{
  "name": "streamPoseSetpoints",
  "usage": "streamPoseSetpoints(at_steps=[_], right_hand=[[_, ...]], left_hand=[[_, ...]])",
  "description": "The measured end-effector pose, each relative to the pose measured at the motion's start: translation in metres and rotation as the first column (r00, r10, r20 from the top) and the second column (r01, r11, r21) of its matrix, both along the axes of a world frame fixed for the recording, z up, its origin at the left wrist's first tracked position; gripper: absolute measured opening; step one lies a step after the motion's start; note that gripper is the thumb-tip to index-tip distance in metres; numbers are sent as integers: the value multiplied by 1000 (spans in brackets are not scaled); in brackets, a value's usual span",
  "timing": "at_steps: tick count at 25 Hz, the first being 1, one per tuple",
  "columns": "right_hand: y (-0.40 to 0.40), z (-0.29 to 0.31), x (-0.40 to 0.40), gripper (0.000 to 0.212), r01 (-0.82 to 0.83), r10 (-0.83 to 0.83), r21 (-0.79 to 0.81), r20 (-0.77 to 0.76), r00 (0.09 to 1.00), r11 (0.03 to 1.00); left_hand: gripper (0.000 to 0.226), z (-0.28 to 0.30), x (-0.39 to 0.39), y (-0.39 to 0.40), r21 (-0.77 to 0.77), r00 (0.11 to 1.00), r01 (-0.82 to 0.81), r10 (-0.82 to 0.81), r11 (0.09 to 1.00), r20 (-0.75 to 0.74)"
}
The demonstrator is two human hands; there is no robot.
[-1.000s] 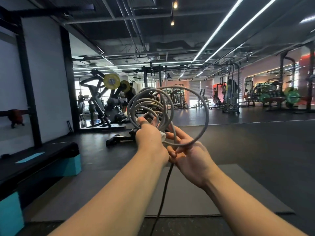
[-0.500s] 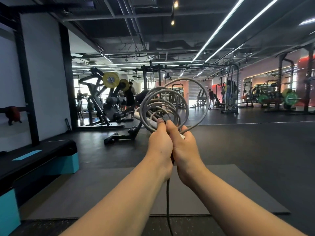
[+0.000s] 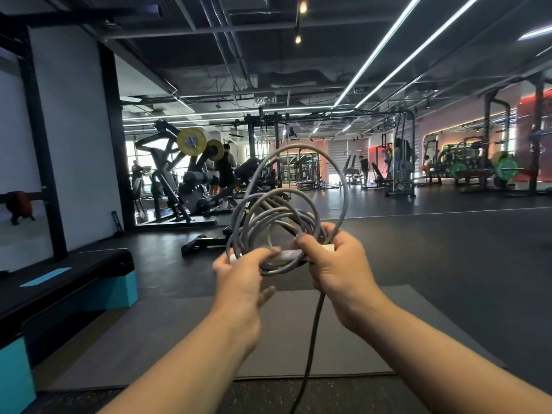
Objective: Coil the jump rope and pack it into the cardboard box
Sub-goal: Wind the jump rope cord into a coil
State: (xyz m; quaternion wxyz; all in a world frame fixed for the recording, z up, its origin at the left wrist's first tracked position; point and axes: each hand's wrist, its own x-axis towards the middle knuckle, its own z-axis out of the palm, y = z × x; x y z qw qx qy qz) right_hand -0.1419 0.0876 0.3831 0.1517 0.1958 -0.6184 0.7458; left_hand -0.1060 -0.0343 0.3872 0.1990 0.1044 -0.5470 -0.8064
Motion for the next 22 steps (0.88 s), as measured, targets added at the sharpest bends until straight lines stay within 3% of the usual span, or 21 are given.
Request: streamPoseSetpoints(at_steps=[1, 2, 3, 4, 5, 6, 7, 8, 10, 12, 14, 17, 20, 22], right_hand=[[8, 5, 0, 5, -6, 9, 96, -26, 1000, 995], [14, 13, 1, 8, -9, 24, 211, -66, 998, 977], [20, 20, 0, 10, -3, 46, 342, -117, 992, 940], [24, 27, 1, 13, 14, 73, 480, -162, 984, 877], [27, 34, 0, 23, 35, 103, 611, -188, 977, 791], [28, 40, 1, 37, 52, 131, 718, -196, 972, 694], [27, 47, 2, 50, 63, 162, 792, -201, 966, 608], [27, 54, 2, 58, 66, 182, 839, -193, 964, 540], [28, 66, 8, 57, 8, 208, 878, -122, 971, 479], [30, 77, 14, 61, -29, 211, 871, -86, 974, 490], [33, 85, 18, 63, -13, 227, 863, -118, 967, 504], [31, 87, 24, 43, 8, 229, 854, -148, 962, 521], [33, 81, 21, 47, 24, 190, 851, -144, 971, 524], [38, 75, 19, 47, 3, 174, 836, -118, 978, 549]], left_hand=[[106, 0, 5, -6, -99, 992, -123, 121, 987, -26], [117, 2, 14, -12, -315, 962, -270, 239, 910, -133], [124, 6, 22, -17, -580, 894, -442, 288, 684, -342], [124, 11, 29, -21, -746, 803, -596, 191, 297, -565], [122, 19, 32, -21, -730, 736, -671, -6, -129, -676], [120, 27, 30, -18, -601, 732, -653, -181, -461, -656], [118, 34, 29, -11, -491, 775, -586, -268, -645, -573], [115, 39, 24, -5, -477, 828, -522, -287, -707, -482], [112, 50, 10, -1, -655, 907, -418, -258, -629, -332], [117, 58, 2, -4, -862, 946, -306, -230, -403, -228], [119, 57, -2, -8, -966, 960, -192, -238, -171, -149], [81, 43, -6, -11, -989, 950, -134, -275, 60, -145], [42, 40, -8, -19, -976, 951, -7, -300, 217, -74], [29, 41, -5, -19, -939, 957, 39, -284, 342, -64]])
